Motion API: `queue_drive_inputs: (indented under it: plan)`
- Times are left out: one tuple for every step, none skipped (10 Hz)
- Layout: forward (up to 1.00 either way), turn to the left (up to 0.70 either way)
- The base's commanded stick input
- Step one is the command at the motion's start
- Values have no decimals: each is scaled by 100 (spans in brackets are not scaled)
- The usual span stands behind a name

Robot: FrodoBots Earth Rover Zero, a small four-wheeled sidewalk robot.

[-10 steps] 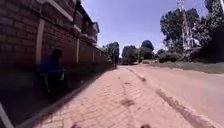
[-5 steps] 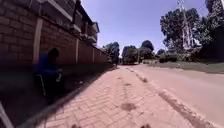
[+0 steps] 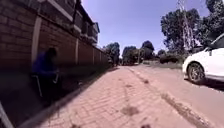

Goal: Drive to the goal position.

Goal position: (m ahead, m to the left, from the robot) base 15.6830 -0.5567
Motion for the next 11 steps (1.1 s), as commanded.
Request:
queue_drive_inputs:
  plan:
    - [30, 0]
    - [30, 0]
    - [30, 0]
    - [30, 0]
    - [30, 0]
    - [30, 0]
    - [30, 0]
    - [30, 0]
    - [30, 0]
    - [30, 0]
    - [30, 0]
